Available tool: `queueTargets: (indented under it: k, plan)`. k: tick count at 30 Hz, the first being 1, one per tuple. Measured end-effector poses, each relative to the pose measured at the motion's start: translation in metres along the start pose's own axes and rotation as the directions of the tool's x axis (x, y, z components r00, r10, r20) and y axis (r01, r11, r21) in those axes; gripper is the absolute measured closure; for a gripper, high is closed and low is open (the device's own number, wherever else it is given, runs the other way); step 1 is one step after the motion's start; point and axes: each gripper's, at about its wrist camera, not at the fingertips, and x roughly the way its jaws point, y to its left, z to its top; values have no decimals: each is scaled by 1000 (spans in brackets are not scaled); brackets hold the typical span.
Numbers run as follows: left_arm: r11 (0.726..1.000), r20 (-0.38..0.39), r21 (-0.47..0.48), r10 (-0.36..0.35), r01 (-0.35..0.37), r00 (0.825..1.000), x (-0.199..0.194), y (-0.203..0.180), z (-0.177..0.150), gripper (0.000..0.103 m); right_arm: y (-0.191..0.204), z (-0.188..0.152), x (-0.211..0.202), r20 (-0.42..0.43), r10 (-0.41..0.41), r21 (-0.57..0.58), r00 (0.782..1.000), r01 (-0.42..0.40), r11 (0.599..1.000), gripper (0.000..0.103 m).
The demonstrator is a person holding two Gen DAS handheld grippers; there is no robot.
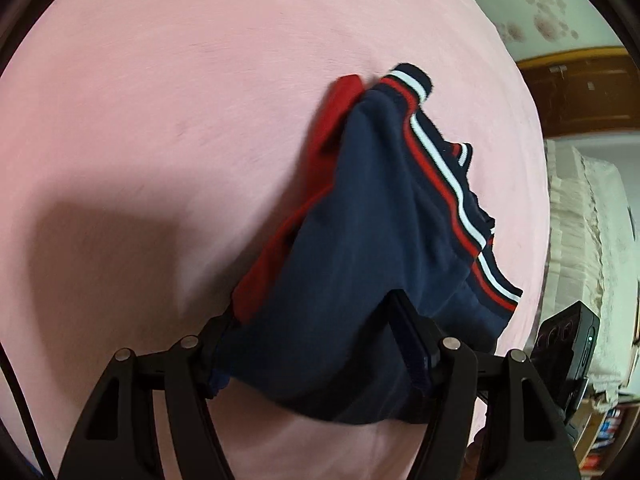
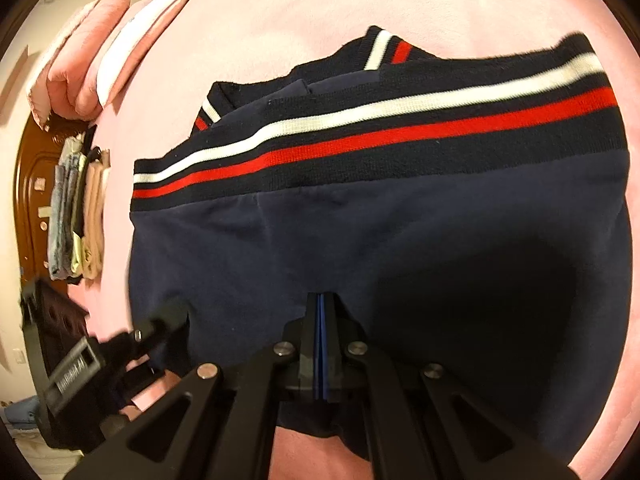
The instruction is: Fold large clothes
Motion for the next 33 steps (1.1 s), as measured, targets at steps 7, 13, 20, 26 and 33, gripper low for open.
queueTargets:
  k: [7,13,20,26,33]
  plan:
    - [994,-39,11,-110,110,993,4,0,15,62,4,0,2,-4,-29,-26,1000,29,999,103]
    - [986,-19,114,-124,125,992,-1,-26,15,78,10,1,2,-11,-62,-54,998,62,997,103]
    - [934,10,336,-133,122,991,-24,-80,-6,80,17,1,1,-16,-75,-87,997,74,993,103]
    - [901,59,431,-83,49,995,-41,-114,-30,80,29,1,-5,-9,-122,-156,992,119,980,103]
    - [855,136,514,0,-70,991,-51,-163,-69,80,9,3,-35,34,-145,-170,989,149,974,103]
